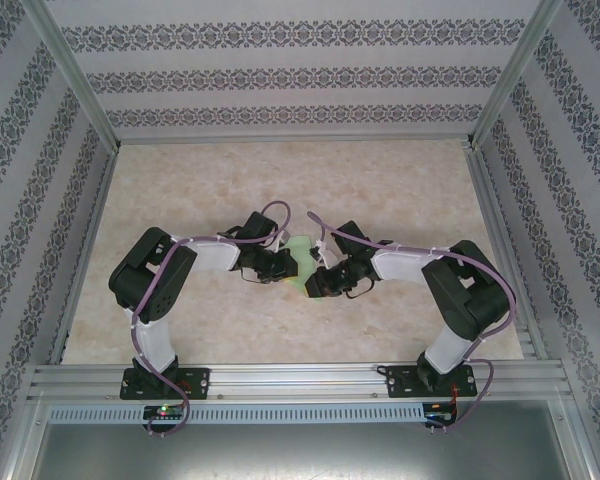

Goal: Fold a paper plane with a square sheet of paper (fold left side to right side)
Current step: Third fold the triangle at the center of the table.

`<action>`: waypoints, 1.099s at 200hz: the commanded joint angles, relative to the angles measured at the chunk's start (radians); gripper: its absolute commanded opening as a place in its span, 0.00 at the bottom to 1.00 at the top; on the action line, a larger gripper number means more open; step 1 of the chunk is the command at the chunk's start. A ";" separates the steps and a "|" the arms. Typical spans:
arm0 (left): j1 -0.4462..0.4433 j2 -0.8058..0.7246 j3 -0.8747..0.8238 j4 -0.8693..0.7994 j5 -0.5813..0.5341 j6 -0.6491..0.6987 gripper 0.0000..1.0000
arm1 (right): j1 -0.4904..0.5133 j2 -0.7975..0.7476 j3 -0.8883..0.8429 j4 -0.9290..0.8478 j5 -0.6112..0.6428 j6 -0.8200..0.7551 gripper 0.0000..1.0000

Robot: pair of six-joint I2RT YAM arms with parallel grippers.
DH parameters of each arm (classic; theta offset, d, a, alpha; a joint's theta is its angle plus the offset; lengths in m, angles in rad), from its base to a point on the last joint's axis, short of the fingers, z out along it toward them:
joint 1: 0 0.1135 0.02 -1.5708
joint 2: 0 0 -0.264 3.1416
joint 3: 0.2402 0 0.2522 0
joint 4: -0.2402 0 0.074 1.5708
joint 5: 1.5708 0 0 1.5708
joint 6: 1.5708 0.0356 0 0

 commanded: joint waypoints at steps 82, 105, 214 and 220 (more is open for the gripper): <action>-0.022 0.012 -0.004 -0.048 -0.052 0.003 0.12 | 0.020 0.052 -0.010 0.004 -0.013 0.001 0.15; -0.021 0.012 -0.004 -0.048 -0.052 0.004 0.11 | 0.023 0.062 -0.012 0.001 -0.008 -0.002 0.14; -0.022 -0.017 0.013 -0.063 -0.060 0.017 0.13 | 0.011 0.086 -0.038 -0.023 0.027 -0.004 0.06; -0.022 -0.022 0.018 -0.067 -0.063 0.020 0.14 | 0.007 0.088 -0.043 -0.025 0.028 -0.004 0.05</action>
